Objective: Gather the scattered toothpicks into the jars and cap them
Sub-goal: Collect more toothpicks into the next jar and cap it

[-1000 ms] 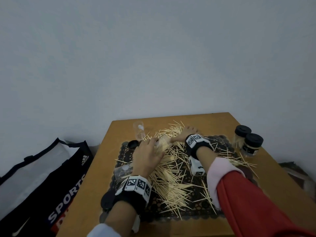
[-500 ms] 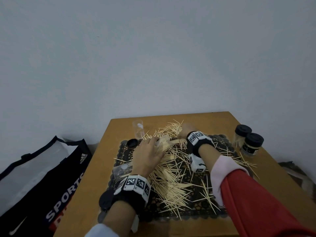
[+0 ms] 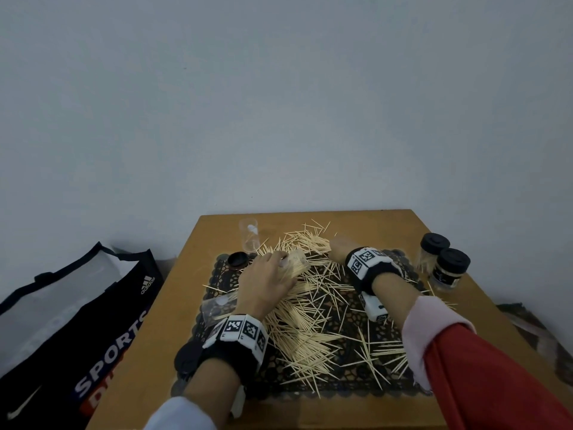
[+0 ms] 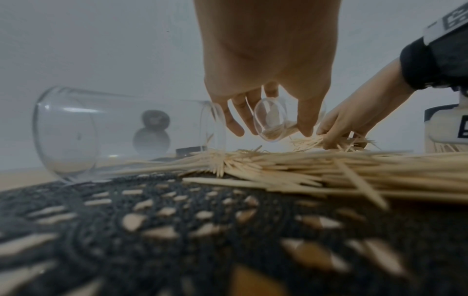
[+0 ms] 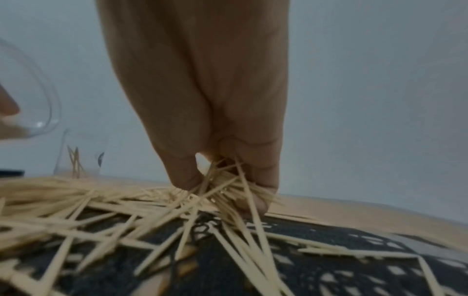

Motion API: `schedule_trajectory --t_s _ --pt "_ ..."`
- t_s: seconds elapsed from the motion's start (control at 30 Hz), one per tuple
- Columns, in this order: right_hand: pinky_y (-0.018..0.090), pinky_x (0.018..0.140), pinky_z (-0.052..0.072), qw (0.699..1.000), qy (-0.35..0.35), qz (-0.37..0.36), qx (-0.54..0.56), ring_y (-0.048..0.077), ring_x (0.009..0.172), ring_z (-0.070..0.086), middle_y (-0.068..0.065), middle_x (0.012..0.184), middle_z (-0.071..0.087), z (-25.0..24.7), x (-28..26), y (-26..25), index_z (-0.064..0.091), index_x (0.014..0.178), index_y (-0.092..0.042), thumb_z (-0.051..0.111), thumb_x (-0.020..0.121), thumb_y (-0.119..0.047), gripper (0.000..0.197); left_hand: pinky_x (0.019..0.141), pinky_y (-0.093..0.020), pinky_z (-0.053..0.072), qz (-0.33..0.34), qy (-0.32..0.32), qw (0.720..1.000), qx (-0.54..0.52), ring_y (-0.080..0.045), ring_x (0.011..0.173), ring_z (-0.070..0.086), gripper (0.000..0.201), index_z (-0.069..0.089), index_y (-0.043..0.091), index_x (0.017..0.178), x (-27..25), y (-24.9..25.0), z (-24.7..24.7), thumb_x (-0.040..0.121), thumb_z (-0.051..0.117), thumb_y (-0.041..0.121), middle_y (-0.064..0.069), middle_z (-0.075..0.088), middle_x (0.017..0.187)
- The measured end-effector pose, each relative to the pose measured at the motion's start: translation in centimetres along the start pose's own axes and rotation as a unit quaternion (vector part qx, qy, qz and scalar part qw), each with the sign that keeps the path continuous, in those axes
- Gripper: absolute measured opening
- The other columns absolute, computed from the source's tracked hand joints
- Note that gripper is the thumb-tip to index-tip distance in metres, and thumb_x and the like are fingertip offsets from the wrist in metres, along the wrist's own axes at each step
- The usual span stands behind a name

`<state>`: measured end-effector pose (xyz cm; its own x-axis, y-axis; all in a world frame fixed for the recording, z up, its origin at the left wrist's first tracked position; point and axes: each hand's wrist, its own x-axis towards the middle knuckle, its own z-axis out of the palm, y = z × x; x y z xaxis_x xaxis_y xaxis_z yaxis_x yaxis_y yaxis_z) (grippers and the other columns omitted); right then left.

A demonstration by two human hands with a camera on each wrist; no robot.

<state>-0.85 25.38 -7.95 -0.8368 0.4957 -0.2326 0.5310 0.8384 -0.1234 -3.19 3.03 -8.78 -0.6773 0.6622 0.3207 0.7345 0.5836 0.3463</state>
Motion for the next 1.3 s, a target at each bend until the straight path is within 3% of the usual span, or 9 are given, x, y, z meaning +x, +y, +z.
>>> schedule_trajectory --t_s 0.23,0.3,0.43,0.53,0.7,0.9,1.07,1.2,1.3 --pt "0.023 0.057 0.037 0.995 0.025 -0.029 0.088 0.014 0.067 0.048 0.004 0.081 0.052 -1.2 -1.3 1.4 0.056 0.099 -0.003 0.042 0.102 -0.019 0.021 0.086 -0.025 0.041 0.002 -0.011 1.000 -0.001 -0.014 0.115 0.052 0.057 0.047 0.022 0.138 0.0 0.0 0.0 0.089 0.064 0.046 0.003 0.058 0.129" --pt "0.021 0.052 0.035 0.995 0.006 -0.037 0.094 0.013 0.064 0.047 0.007 0.085 0.055 -0.9 -1.4 1.8 0.058 0.106 0.001 0.039 0.102 -0.014 0.024 0.085 -0.026 0.042 0.002 -0.016 1.000 -0.001 -0.014 0.115 0.052 0.057 0.047 0.022 0.137 0.0 0.1 -0.1 0.088 0.065 0.045 0.002 0.058 0.127" --pt "0.028 0.077 0.048 0.998 -0.009 -0.033 0.051 0.025 0.101 0.058 0.017 0.121 0.058 -0.7 -2.8 1.9 0.048 0.128 0.002 0.038 0.101 -0.007 0.030 0.086 -0.028 0.044 -0.001 -0.027 1.000 0.000 -0.015 0.114 0.052 0.057 0.047 0.022 0.137 0.0 0.1 0.0 0.088 0.065 0.045 0.001 0.058 0.126" --pt "0.033 0.095 0.044 0.999 -0.001 -0.053 0.008 0.028 0.119 0.053 0.018 0.132 0.053 -0.8 -3.1 1.9 0.048 0.131 0.001 0.040 0.100 -0.006 0.032 0.084 -0.027 0.043 -0.002 -0.031 1.000 -0.005 -0.015 0.113 0.052 0.057 0.047 0.022 0.137 -0.1 0.1 -0.1 0.088 0.065 0.045 0.001 0.058 0.125" --pt "0.033 0.090 0.049 0.997 0.013 -0.051 -0.058 0.024 0.110 0.059 0.009 0.121 0.061 -1.6 -3.3 2.1 0.057 0.118 -0.006 0.058 0.093 -0.014 0.026 0.087 -0.030 0.043 -0.002 -0.031 0.999 -0.007 -0.016 0.115 0.052 0.057 0.047 0.023 0.137 -0.1 0.0 -0.1 0.088 0.065 0.046 0.001 0.057 0.126" --pt "0.035 0.091 0.049 0.992 -0.012 -0.047 -0.114 0.024 0.113 0.058 0.008 0.127 0.059 -1.6 -4.6 2.1 0.053 0.127 -0.011 0.044 0.099 -0.012 0.029 0.088 -0.029 0.044 0.001 -0.035 0.999 -0.011 -0.015 0.114 0.053 0.058 0.047 0.023 0.137 -0.1 0.1 -0.2 0.088 0.065 0.047 0.001 0.058 0.127" --pt "0.041 0.104 0.039 0.995 -0.015 -0.074 -0.064 0.023 0.122 0.051 0.009 0.135 0.053 -2.5 -5.5 2.5 0.047 0.133 -0.010 0.037 0.103 -0.022 0.034 0.088 -0.029 0.044 0.002 -0.036 0.999 -0.015 -0.015 0.114 0.053 0.059 0.047 0.022 0.138 -0.1 0.2 -0.3 0.088 0.066 0.046 0.001 0.057 0.128" --pt "0.026 0.071 0.047 0.983 -0.064 -0.140 0.100 0.004 0.074 0.049 -0.011 0.086 0.051 -3.4 -6.3 2.2 0.052 0.107 -0.023 0.040 0.101 -0.010 0.018 0.088 -0.027 0.041 0.005 -0.029 0.999 -0.014 -0.015 0.117 0.051 0.058 0.046 0.021 0.139 -0.1 0.2 -0.3 0.089 0.064 0.044 0.001 0.057 0.129" --pt "0.028 0.070 0.044 0.973 -0.089 -0.165 0.133 0.004 0.069 0.047 -0.011 0.080 0.051 -3.6 -7.1 1.9 0.050 0.113 -0.018 0.042 0.101 -0.010 0.016 0.090 -0.026 0.041 0.005 -0.024 1.000 -0.019 -0.015 0.120 0.049 0.059 0.043 0.021 0.141 -0.1 0.2 -0.2 0.091 0.062 0.044 0.002 0.055 0.132"
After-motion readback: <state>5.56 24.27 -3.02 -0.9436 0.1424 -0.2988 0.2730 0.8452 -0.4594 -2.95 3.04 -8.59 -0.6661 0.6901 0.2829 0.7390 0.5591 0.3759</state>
